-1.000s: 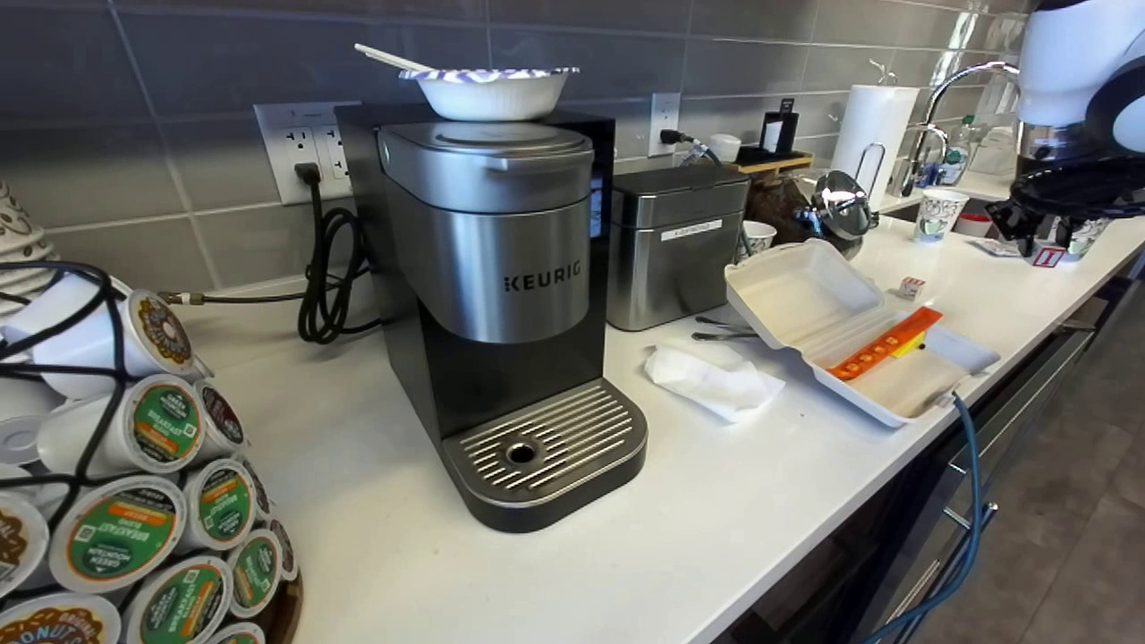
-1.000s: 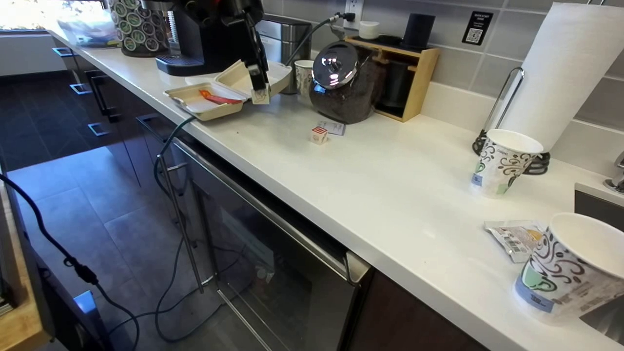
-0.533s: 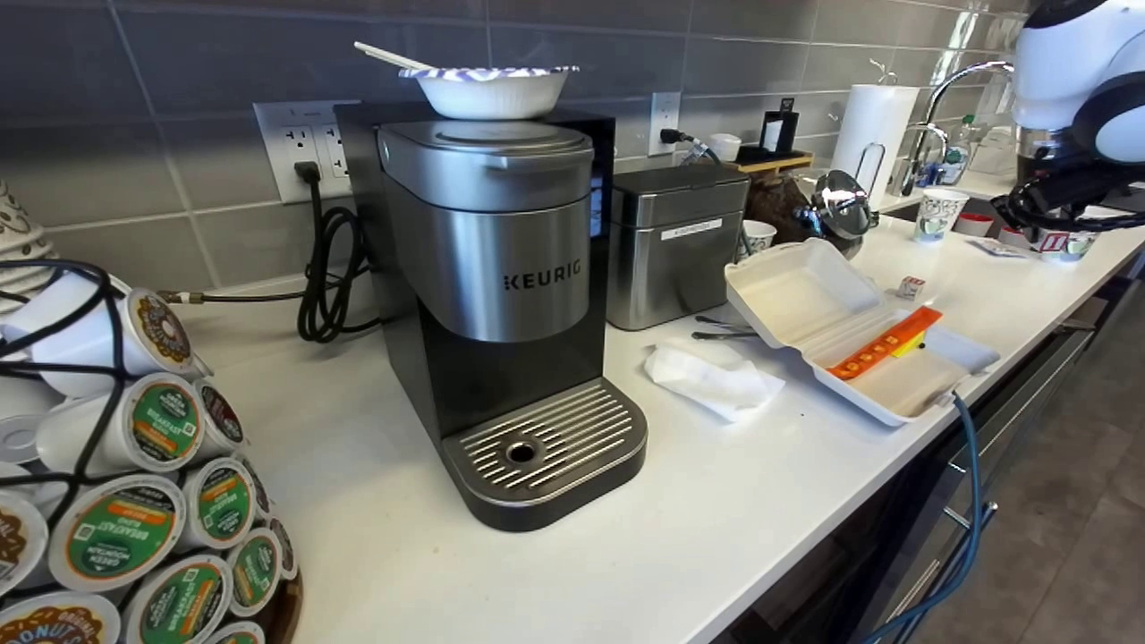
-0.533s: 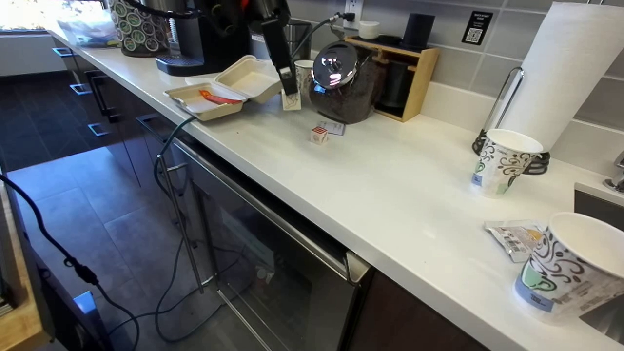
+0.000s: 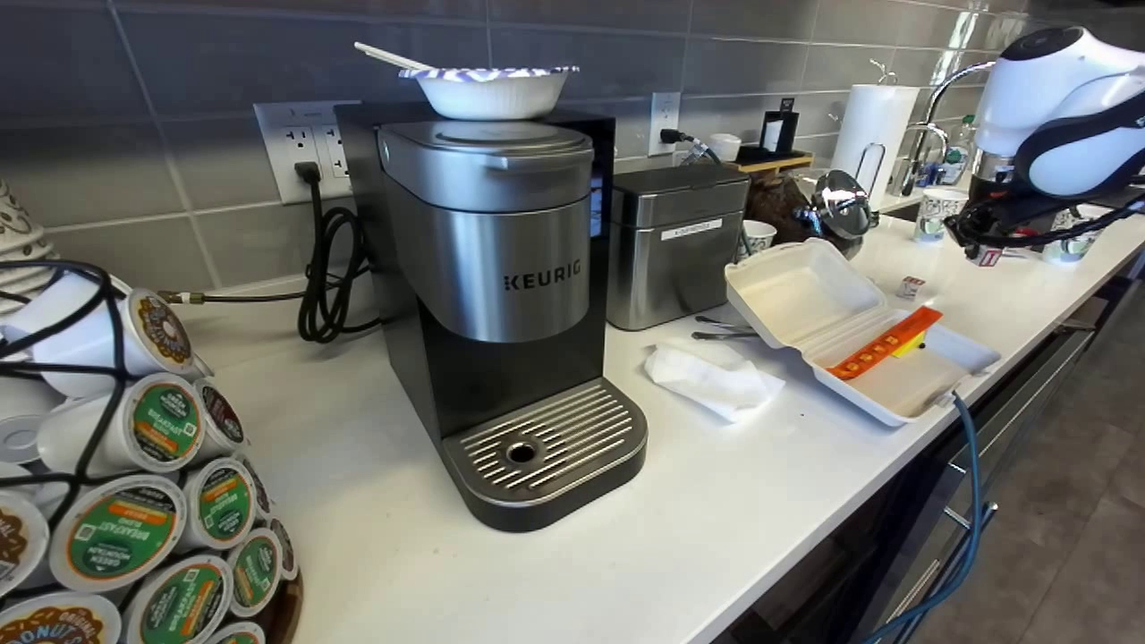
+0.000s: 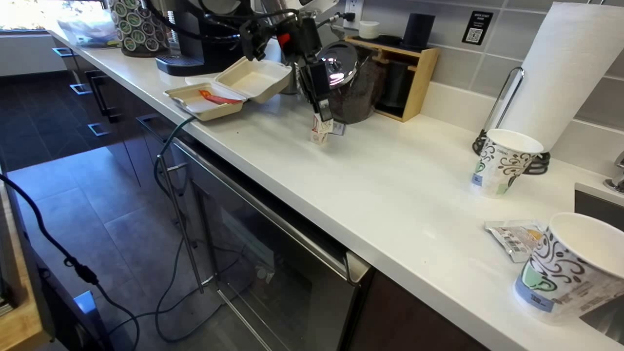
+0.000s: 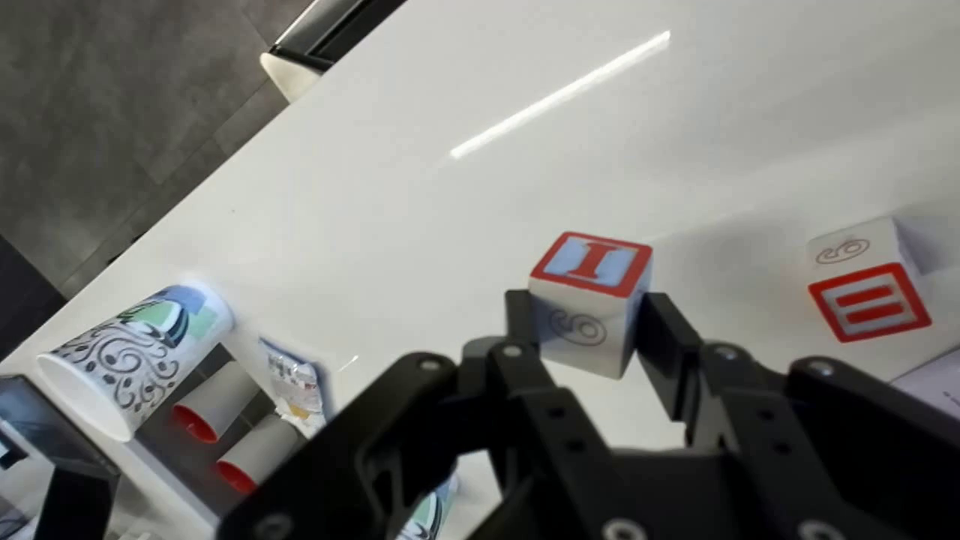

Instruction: Shift the cubes to the counter

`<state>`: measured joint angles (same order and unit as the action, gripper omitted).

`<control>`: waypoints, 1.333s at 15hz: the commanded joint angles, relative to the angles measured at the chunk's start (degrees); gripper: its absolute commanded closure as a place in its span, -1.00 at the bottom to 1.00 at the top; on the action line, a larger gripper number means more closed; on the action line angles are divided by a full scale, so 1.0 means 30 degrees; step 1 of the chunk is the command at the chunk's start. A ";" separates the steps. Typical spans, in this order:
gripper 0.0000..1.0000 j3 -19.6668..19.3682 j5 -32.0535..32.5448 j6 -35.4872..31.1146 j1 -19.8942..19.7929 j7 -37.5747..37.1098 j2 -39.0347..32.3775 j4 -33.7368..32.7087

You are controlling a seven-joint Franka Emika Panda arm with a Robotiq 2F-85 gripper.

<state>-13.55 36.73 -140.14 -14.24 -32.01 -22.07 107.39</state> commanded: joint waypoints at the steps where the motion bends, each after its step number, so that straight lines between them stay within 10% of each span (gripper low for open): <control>1: 0.72 -0.0055 -0.3161 -0.1214 -0.0180 0.2484 -0.1770 -0.1238; 12: 0.72 -0.0980 -0.6174 -0.0903 0.0300 0.4807 -0.4214 -0.3465; 14: -0.29 -0.0960 -0.6661 -0.0801 0.0268 0.5110 -0.4255 -0.3549; 20: -0.94 -0.2103 -0.5662 -0.0648 0.1705 0.4316 -0.0644 -0.0142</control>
<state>-17.19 18.09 -142.16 -12.50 -18.24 -32.53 98.30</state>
